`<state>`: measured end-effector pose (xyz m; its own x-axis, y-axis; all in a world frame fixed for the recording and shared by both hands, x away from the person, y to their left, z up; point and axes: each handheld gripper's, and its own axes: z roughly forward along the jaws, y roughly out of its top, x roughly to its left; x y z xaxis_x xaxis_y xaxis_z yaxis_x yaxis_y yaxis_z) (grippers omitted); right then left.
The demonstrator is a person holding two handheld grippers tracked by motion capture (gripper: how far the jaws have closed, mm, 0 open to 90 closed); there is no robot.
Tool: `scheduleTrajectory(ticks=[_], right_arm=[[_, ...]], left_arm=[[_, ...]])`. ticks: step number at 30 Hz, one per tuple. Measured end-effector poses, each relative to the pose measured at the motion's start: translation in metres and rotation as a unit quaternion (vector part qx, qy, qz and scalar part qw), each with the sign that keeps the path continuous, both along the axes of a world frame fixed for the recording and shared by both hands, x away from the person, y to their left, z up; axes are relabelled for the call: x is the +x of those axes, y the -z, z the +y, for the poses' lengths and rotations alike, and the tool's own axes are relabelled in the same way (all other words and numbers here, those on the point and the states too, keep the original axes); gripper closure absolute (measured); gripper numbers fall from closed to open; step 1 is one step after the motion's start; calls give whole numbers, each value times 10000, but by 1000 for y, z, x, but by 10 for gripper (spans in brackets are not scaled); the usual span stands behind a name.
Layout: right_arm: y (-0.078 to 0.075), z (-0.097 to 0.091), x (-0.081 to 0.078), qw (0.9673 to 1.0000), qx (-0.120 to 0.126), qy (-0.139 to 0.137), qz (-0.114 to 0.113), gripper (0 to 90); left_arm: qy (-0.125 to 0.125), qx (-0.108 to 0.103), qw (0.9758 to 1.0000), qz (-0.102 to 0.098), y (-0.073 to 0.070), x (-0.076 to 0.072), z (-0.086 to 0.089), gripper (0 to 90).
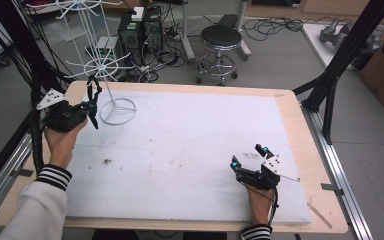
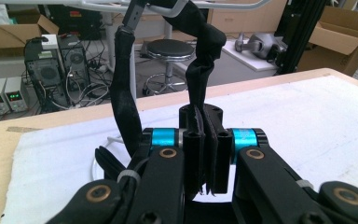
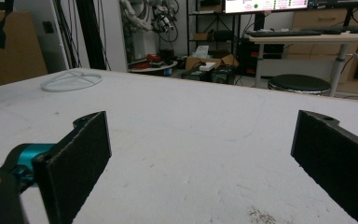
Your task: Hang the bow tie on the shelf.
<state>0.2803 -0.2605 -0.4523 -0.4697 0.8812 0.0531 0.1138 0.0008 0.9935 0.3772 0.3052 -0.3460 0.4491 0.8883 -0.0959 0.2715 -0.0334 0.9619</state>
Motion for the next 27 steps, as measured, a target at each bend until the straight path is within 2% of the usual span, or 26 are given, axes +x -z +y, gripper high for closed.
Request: scheduleTrajectory(ticks=[4,10,13,15,16,18,20,22,24,27], right_arm=[[0,0,0,10000,-10,16,4,37],[0,2,0,10000,-84,15,34,37],[-1,2,1,9999,-113,14,40,37],[-1,2,1,9999,-104,7,81,37],[-1,2,1,9999,-113,5,71,38],[-1,2,2,9999,-114,6,87,37],[-1,2,2,9999,-109,-12,99,37],[-1,2,2,9999,-89,-21,122,37],[-1,2,2,9999,-87,-31,96,37],[-1,1,2,9999,-92,-34,67,38]], left_arm=[[40,21,10000,37,2,-1,1,857],[-10,-13,10000,-43,0,-2,1,756],[-48,48,9999,-81,2,-2,0,556],[-123,151,9998,-110,2,-1,-2,334],[-88,208,9996,-153,1,-2,-3,257],[196,246,9992,-231,0,-4,-3,178],[482,150,9981,-361,0,-8,-3,168],[606,67,9961,-641,2,-14,-4,150],[698,-5,9943,-806,5,-21,-4,124],[861,-211,9923,-868,14,-33,-4,90]])
